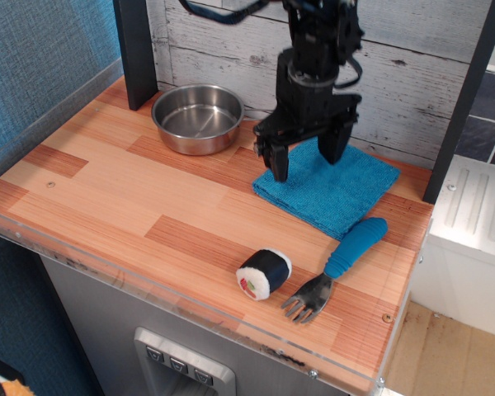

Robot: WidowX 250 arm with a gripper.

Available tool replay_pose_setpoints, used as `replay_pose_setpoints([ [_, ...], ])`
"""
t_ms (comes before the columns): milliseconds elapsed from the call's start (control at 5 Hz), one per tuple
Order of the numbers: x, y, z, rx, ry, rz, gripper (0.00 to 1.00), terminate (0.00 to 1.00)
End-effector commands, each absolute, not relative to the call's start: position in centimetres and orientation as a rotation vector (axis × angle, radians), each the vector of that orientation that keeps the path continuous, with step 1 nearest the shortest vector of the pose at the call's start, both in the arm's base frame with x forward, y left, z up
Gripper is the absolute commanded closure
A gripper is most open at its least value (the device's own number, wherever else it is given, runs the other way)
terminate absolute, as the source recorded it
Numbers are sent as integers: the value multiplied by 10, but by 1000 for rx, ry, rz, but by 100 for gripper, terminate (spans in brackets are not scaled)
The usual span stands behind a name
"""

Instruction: PICK UPTHE TOWEL PUT ON THE ANOTHER SIDE OF THE TABLE

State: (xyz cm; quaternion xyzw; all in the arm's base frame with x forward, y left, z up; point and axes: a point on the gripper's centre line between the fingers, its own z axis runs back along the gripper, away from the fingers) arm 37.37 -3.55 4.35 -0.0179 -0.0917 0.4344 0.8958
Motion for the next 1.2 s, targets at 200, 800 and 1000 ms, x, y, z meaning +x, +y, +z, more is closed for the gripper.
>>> replay_pose_setpoints([
  [200,364,-12,141,-141,-280,993,0,0],
  [800,364,-12,141,-141,-280,993,0,0],
  [1000,364,-12,141,-141,-280,993,0,100],
])
